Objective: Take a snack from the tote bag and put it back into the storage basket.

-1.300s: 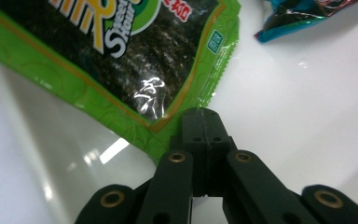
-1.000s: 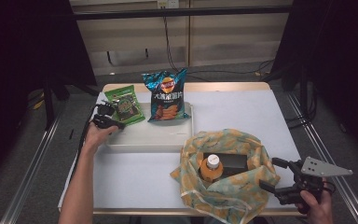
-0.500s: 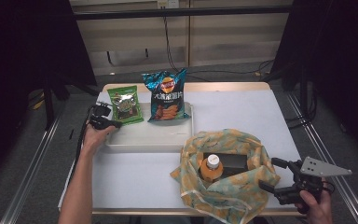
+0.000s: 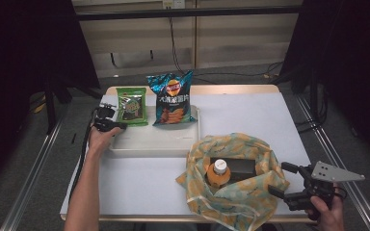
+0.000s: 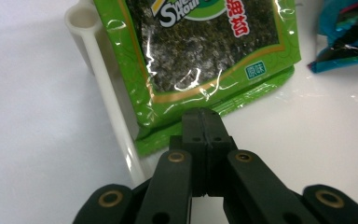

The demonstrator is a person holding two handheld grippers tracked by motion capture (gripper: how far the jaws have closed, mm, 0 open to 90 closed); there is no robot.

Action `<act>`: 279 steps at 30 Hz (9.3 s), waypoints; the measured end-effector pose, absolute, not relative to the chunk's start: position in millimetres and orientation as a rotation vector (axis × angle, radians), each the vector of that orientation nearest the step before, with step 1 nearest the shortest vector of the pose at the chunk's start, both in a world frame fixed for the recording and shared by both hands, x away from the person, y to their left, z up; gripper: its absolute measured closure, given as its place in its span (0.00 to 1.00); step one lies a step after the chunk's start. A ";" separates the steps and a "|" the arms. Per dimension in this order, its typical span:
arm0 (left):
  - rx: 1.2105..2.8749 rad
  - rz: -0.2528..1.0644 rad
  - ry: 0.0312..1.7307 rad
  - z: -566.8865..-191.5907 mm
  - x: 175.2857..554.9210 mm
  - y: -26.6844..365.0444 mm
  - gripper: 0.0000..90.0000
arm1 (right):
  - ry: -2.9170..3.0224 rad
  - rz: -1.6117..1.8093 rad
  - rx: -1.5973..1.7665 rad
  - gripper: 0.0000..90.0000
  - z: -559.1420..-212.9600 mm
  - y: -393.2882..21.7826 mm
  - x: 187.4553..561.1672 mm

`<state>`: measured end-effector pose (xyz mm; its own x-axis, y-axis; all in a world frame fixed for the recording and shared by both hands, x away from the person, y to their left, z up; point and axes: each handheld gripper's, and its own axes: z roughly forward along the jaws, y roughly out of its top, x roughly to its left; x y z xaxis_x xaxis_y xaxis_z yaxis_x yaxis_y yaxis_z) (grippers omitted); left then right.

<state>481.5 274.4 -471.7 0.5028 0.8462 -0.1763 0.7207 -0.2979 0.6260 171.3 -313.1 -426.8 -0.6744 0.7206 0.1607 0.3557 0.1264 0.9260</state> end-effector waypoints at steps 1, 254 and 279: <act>2.088 0.220 1.259 -471.9 478.4 277.0 0.99 | 2.086 1.563 1.045 0.05 -427.0 -313.2 171.2; 1.861 -0.138 0.257 -336.0 279.6 66.4 0.34 | 2.295 1.619 0.945 0.14 -432.5 -288.2 178.9; 1.807 -0.060 0.309 -291.6 316.8 103.6 0.34 | 2.274 1.639 0.937 0.10 -430.5 -291.0 177.6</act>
